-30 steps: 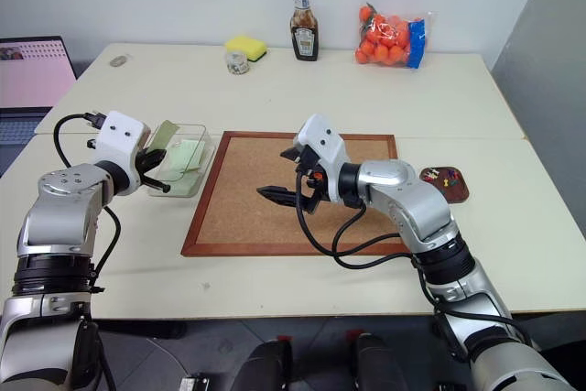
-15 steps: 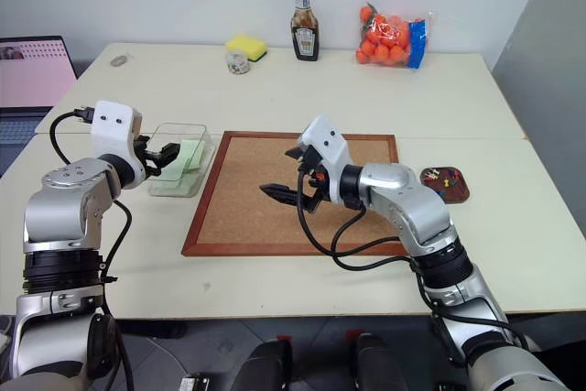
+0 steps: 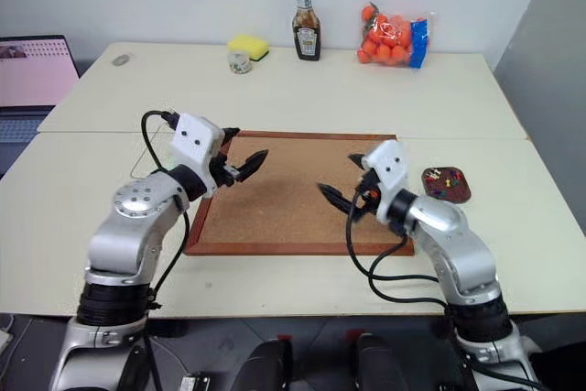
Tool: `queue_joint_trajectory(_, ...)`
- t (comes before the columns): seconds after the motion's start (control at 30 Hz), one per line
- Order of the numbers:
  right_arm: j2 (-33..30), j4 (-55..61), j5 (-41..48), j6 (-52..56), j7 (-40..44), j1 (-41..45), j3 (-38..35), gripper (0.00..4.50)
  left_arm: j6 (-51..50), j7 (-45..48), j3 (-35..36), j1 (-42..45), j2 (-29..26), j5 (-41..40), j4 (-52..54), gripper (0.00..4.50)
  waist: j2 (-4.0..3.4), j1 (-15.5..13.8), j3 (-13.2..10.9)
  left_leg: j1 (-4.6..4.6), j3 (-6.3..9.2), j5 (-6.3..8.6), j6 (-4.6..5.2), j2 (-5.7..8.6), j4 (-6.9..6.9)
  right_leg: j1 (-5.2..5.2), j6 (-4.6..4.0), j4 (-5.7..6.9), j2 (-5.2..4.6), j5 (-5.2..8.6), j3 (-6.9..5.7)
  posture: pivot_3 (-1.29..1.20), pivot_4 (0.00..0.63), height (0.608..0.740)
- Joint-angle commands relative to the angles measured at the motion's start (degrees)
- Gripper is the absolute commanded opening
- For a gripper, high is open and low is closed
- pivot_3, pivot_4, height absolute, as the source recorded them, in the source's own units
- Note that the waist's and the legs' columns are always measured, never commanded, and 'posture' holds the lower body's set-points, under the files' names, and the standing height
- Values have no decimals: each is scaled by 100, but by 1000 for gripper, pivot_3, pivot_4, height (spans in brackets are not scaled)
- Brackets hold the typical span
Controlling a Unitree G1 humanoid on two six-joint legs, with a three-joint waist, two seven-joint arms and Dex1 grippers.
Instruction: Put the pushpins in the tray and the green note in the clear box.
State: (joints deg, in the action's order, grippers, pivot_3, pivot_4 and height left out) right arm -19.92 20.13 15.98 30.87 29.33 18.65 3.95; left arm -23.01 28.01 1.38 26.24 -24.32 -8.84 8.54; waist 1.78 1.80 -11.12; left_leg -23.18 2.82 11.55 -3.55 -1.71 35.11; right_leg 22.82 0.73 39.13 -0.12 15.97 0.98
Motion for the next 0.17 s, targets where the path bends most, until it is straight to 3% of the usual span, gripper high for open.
queue_joint_trajectory(0.03, 125, 379, -78, -282, -360, -61, -247, 4500, 389, -48, 1, -123, 199, -51, -35, 3644, 0, 24, 0, 6, -6, 0, 0, -1, -1, 0, 0, 0, 3, -1, 1, 0, 150, 740)
queue_joint_trajectory(0.17, 258, 407, -198, -444, -634, -185, -293, 4500, 334, 74, -46, -244, 241, -92, -46, 3644, 0, 22, 0, 9, -5, 0, 0, -6, -4, -1, 0, 2, 12, 0, 4, 0, 150, 740)
